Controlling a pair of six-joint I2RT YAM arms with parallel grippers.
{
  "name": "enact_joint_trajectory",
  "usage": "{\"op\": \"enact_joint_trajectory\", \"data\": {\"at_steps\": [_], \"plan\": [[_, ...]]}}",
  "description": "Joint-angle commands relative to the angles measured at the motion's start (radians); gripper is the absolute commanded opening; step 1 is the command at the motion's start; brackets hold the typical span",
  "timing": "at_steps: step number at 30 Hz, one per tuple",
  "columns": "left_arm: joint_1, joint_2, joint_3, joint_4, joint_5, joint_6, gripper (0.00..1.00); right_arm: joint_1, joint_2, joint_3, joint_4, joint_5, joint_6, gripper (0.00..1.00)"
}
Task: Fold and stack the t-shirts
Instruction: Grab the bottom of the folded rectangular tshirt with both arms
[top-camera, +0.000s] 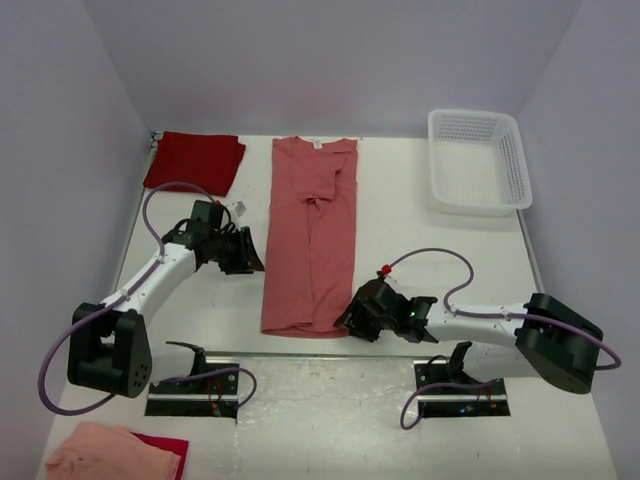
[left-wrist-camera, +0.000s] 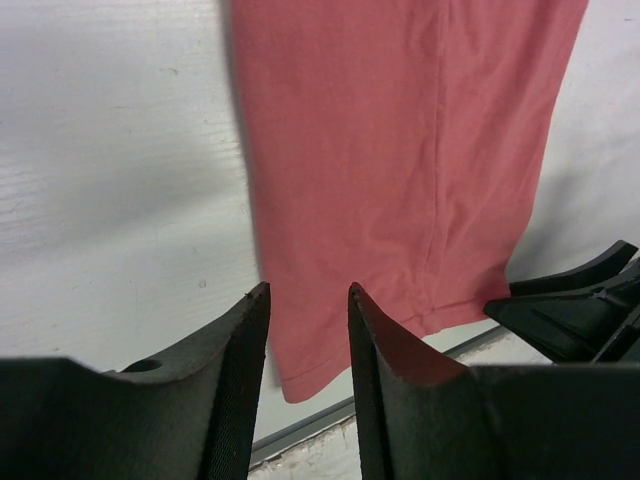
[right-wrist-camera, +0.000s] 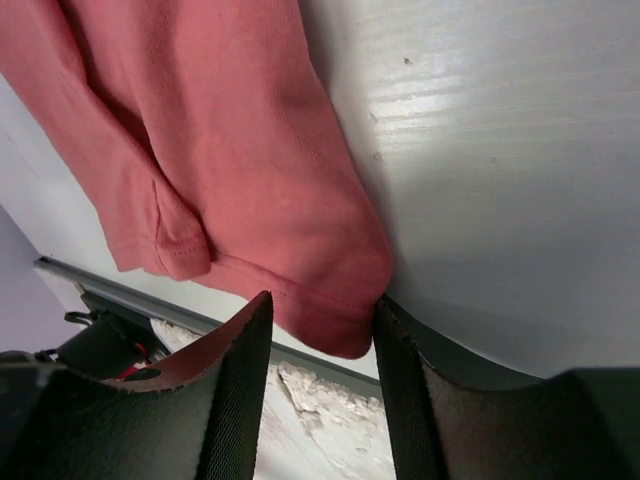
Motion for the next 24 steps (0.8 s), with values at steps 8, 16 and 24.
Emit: {"op": "enact_joint_trajectory", "data": {"at_steps": [8,16,24], "plan": [[0.005,0.017,-0.013,-0.014,-0.011,0.004,0.38,-0.008,0.125,-0.038,-0.124,0.091,0.026,0.38],[0.005,0.041,-0.014,-0.009,-0.036,0.010,0.38,-0.002,0.099,-0.030,-0.168,0.114,0.036,0.45],[0.005,0.055,-0.014,-0.007,-0.037,0.016,0.37,0.031,0.061,-0.029,-0.238,0.157,0.079,0.44]]}}
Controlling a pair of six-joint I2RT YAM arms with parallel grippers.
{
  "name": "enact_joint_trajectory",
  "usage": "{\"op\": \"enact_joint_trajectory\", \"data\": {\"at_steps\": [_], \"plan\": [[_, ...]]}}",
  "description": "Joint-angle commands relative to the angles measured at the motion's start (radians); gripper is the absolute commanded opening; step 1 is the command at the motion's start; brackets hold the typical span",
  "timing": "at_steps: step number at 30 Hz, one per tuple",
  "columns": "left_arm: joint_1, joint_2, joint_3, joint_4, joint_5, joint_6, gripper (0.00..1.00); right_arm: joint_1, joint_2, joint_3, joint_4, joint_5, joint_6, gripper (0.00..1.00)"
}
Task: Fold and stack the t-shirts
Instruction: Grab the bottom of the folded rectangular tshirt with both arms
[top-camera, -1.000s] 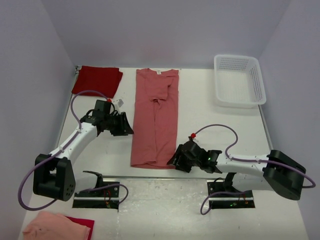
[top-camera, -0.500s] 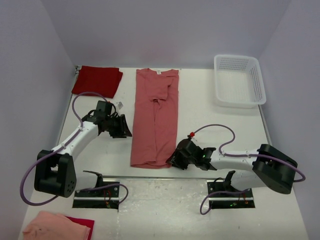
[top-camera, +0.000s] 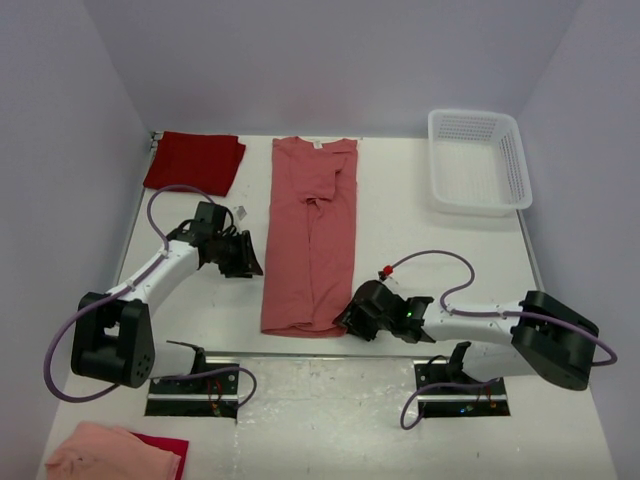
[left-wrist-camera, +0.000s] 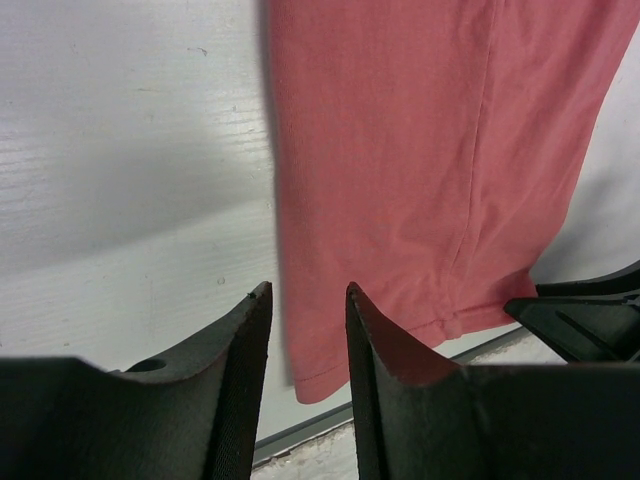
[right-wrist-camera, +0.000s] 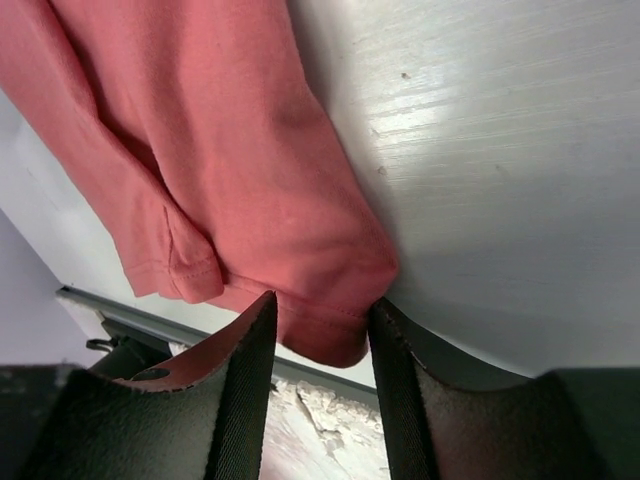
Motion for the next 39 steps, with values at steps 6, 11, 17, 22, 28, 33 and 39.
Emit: {"op": "enact_joint_trajectory", "data": {"at_steps": [6,11,17,22,28,33,39], "plan": [[0.005,-0.004,-0.012,0.006,-0.001,0.012,0.37,0.023,0.020,-0.065,-0.277,0.132,0.026,0.38],[0.005,-0.010,-0.015,0.003,-0.006,0.012,0.37,0.028,0.006,-0.070,-0.285,0.137,0.032,0.36],[0.005,0.011,-0.011,0.004,-0.013,0.016,0.36,0.052,-0.018,-0.067,-0.326,0.153,0.055,0.36],[0.005,0.019,-0.011,0.007,-0.009,0.018,0.36,0.057,-0.024,-0.081,-0.320,0.149,0.058,0.31],[0.005,0.020,-0.015,0.009,-0.009,0.016,0.36,0.061,-0.017,-0.078,-0.314,0.147,0.058,0.13],[0.004,0.023,-0.012,-0.005,-0.016,0.015,0.36,0.063,-0.017,-0.070,-0.315,0.150,0.052,0.00],[-0.001,0.042,-0.030,-0.049,0.115,-0.023,0.36,0.069,-0.009,-0.038,-0.328,0.161,0.026,0.00]]}}
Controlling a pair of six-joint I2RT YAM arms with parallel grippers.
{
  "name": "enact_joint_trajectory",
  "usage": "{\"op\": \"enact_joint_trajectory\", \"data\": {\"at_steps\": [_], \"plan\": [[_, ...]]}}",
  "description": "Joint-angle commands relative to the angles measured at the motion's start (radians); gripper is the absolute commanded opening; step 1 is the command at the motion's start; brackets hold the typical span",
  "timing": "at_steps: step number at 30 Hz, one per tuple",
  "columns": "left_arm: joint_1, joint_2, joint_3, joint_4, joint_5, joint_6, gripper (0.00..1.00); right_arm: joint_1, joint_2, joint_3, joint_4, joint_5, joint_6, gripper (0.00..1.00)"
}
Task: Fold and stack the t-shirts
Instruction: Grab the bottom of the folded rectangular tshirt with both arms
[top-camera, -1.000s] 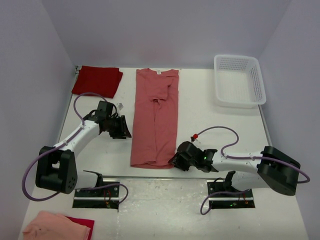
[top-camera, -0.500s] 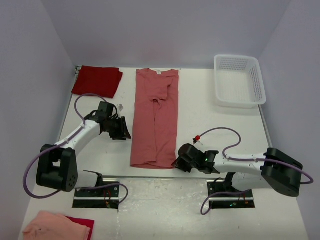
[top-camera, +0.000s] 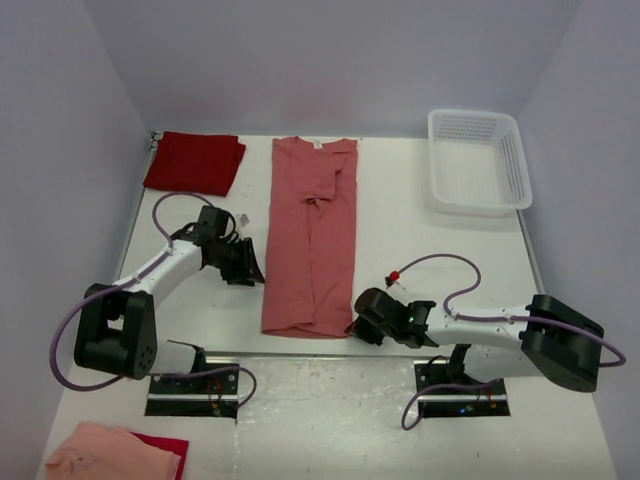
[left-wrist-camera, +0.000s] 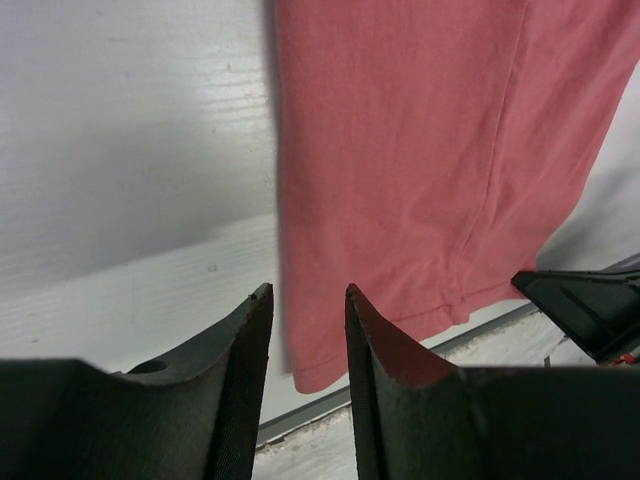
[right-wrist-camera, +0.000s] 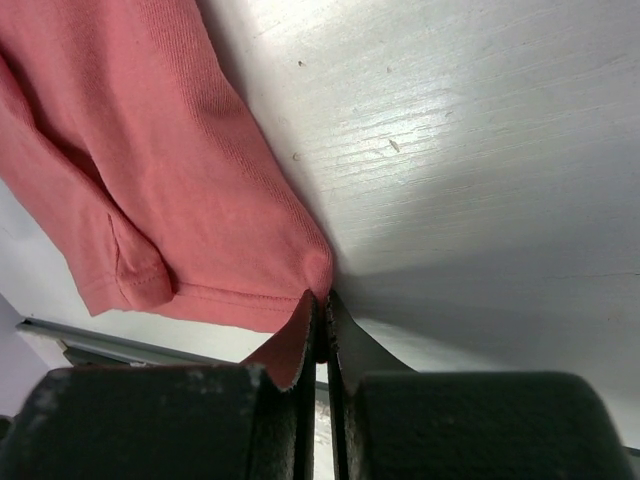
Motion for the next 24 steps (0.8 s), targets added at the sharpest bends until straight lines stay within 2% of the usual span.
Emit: {"op": "enact_joint_trajectory", "data": {"at_steps": [1,4,7,11,17,24], "plan": [[-0.001,-0.014,-0.033,-0.050,0.108,-0.031,0.37,0.010,0.042,-0.025,-0.193,0.068,-0.042,0.00],[-0.001,-0.040,-0.036,-0.112,0.086,-0.032,0.38,0.010,0.042,-0.031,-0.178,0.064,-0.045,0.00],[-0.009,-0.089,-0.047,-0.148,0.065,-0.042,0.49,0.010,0.036,-0.050,-0.149,0.056,-0.051,0.00],[-0.031,-0.154,-0.088,-0.162,0.075,-0.081,0.56,0.010,0.029,-0.056,-0.138,0.058,-0.058,0.00],[-0.148,-0.166,-0.182,-0.107,0.048,-0.189,0.50,0.010,0.016,-0.074,-0.120,0.053,-0.059,0.00],[-0.165,-0.183,-0.226,-0.046,0.017,-0.233,0.45,0.010,-0.034,-0.102,-0.126,0.061,-0.047,0.00]]}}
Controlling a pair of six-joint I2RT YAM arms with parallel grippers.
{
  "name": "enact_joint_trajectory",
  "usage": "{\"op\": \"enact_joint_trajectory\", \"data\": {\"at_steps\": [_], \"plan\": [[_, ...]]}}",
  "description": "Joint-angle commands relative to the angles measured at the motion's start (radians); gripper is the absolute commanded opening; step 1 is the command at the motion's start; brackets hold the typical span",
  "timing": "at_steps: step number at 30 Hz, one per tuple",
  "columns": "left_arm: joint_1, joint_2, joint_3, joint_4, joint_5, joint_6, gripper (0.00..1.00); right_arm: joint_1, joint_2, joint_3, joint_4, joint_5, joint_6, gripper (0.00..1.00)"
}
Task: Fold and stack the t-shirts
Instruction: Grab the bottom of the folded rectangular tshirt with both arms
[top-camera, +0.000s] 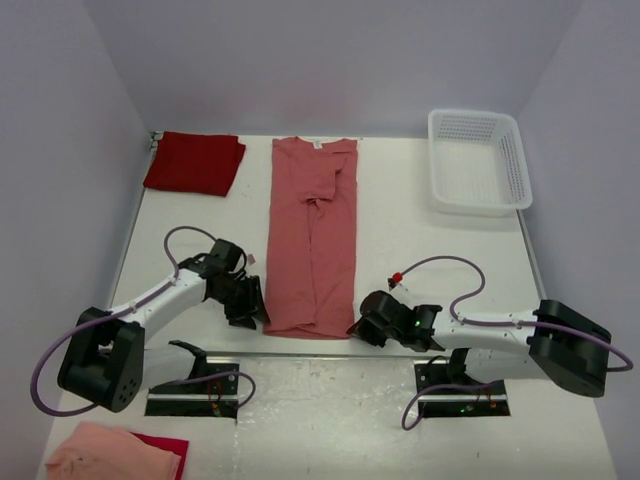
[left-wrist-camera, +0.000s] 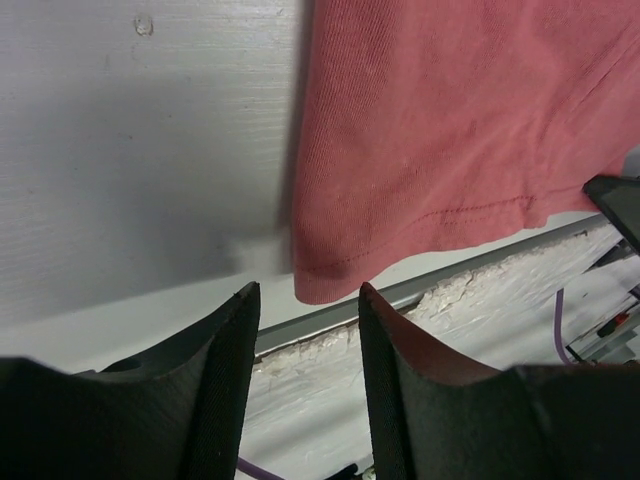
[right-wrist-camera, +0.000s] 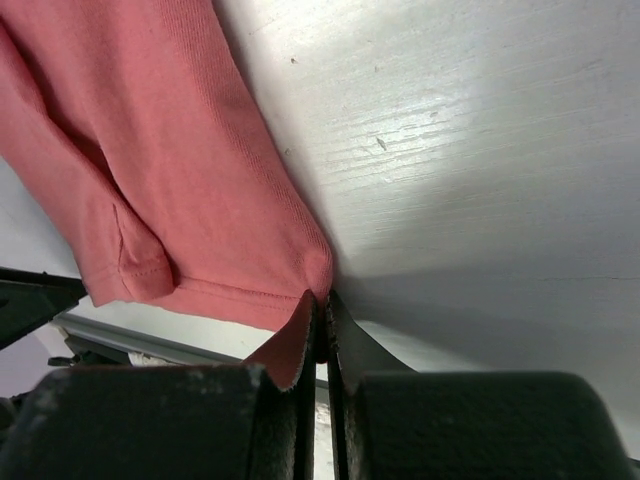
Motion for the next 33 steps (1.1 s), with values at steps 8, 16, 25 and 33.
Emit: {"op": "enact_joint_trajectory", "data": {"at_steps": [8,16,25,33], "plan": [[-0.003,-0.006,-0.041,0.105,0.012,-0.068,0.45,0.009,-0.008,-0.061,-0.171,0.057,-0.021,0.00],[-0.009,0.008,-0.057,0.122,0.038,-0.069,0.45,0.010,0.019,-0.043,-0.170,0.054,-0.027,0.00],[-0.021,0.017,-0.086,0.154,0.075,-0.085,0.41,0.015,0.038,-0.029,-0.174,0.051,-0.024,0.00],[-0.026,-0.003,-0.095,0.150,0.084,-0.088,0.26,0.016,0.051,-0.023,-0.180,0.049,-0.021,0.00]]}}
